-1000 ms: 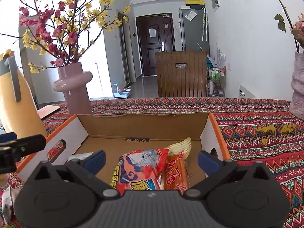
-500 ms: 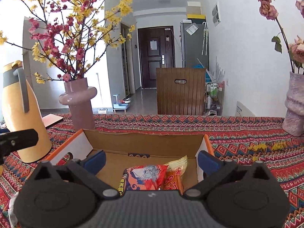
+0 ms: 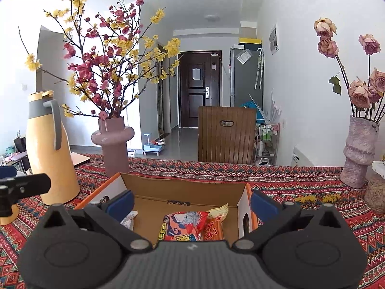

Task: Organize snacks
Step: 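Withdraw both grippers from the box back over the snack pile, then grasp a white packet with the right gripper while the left grasps another white packet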

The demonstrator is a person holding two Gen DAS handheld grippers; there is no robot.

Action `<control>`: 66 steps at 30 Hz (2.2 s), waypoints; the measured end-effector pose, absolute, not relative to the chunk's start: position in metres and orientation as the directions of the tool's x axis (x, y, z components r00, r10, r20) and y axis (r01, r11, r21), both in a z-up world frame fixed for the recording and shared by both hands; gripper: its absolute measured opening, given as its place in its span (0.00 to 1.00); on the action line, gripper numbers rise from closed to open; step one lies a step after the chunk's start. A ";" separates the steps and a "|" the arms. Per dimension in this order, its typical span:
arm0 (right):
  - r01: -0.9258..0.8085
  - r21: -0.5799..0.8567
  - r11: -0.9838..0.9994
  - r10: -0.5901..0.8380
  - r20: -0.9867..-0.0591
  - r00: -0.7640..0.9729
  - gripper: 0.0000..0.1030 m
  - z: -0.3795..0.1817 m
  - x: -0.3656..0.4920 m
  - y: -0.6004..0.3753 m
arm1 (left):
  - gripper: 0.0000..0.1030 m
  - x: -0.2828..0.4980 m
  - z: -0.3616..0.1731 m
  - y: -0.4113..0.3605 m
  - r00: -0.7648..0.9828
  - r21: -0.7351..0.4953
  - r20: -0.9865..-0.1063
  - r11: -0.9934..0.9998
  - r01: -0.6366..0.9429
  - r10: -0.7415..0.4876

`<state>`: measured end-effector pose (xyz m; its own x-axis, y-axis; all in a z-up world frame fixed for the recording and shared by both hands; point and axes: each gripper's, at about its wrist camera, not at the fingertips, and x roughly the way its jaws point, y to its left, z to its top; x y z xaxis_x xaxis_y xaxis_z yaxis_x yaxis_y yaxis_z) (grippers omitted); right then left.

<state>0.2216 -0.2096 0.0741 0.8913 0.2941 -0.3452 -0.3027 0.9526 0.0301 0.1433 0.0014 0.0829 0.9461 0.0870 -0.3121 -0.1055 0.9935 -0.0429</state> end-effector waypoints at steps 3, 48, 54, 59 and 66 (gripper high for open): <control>-0.302 0.032 0.953 0.295 -0.339 0.894 1.00 0.074 0.206 -0.213 | 1.00 0.128 0.081 0.003 0.946 -0.042 -0.314 0.994 -0.105 0.087; -0.254 0.040 0.966 0.228 -0.587 0.777 1.00 -0.051 0.055 -0.259 | 1.00 0.024 -0.027 0.020 0.845 -0.042 -0.534 0.997 -0.060 0.028; -0.287 -0.012 0.958 0.225 -0.593 0.773 0.96 -0.064 0.060 -0.253 | 1.00 0.021 -0.029 0.015 0.839 -0.040 -0.544 0.998 -0.055 0.024; -0.313 0.016 0.950 0.264 -0.577 0.773 0.82 -0.064 0.056 -0.256 | 1.00 0.020 -0.030 0.013 0.834 -0.036 -0.550 0.998 -0.059 0.029; -0.346 0.025 0.938 0.298 -0.567 0.768 0.56 -0.061 0.047 -0.257 | 1.00 0.021 -0.032 0.002 0.828 -0.016 -0.560 0.999 -0.046 0.029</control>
